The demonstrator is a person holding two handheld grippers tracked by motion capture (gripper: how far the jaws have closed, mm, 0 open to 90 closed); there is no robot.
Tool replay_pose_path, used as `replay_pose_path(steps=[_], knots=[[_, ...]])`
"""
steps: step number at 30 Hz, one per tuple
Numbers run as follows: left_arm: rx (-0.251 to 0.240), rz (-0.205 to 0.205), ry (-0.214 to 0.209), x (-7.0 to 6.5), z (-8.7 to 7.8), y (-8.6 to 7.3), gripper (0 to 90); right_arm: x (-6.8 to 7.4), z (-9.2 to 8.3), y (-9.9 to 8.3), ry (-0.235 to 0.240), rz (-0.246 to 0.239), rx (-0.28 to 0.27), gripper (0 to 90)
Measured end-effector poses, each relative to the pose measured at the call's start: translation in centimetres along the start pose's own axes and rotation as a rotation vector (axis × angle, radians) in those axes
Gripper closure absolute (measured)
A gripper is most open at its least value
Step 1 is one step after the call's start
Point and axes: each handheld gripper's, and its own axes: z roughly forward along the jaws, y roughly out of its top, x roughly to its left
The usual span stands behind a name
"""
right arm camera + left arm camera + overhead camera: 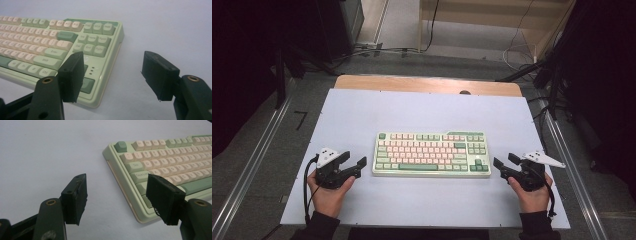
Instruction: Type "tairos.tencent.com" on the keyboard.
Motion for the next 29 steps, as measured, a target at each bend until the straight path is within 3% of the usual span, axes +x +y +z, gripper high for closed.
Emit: replay_pose_path(steps=[19, 29], knots=[[0.004, -0.002, 0.065, 0.9, -1.8, -1.0, 34.1, -2.4, -1.9, -1.4, -0.059, 0.067, 0.003, 32.7], [0.014, 0.004, 0.117, 1.2, -1.9, -1.3, 33.0, -3.4, -2.7, -2.1, -0.122, 0.083, 0.015, 32.4]])
